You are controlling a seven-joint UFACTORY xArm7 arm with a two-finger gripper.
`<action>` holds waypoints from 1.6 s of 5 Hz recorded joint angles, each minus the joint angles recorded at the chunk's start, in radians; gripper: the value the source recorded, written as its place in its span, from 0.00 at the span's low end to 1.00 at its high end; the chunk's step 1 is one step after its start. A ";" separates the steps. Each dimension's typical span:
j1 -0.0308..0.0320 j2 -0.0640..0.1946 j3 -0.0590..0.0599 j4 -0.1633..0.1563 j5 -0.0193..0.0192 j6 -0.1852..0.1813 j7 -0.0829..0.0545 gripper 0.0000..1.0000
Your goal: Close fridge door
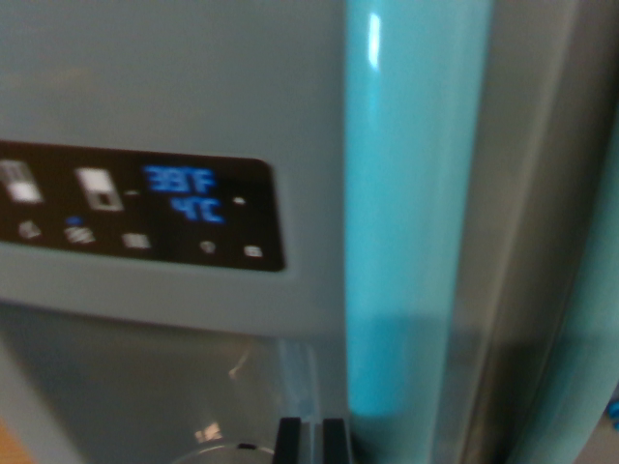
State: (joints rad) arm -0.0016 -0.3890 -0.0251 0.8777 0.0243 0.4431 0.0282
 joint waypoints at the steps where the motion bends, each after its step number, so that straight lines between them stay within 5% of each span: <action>1: 0.0000 0.000 0.000 0.000 0.0000 0.000 0.000 1.00; 4: 0.0000 0.067 -0.015 0.061 0.0000 -0.003 0.000 1.00; 8: 0.0000 0.095 -0.020 0.087 0.0000 -0.003 0.000 1.00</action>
State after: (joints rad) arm -0.0016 -0.2941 -0.0449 0.9649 0.0243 0.4403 0.0282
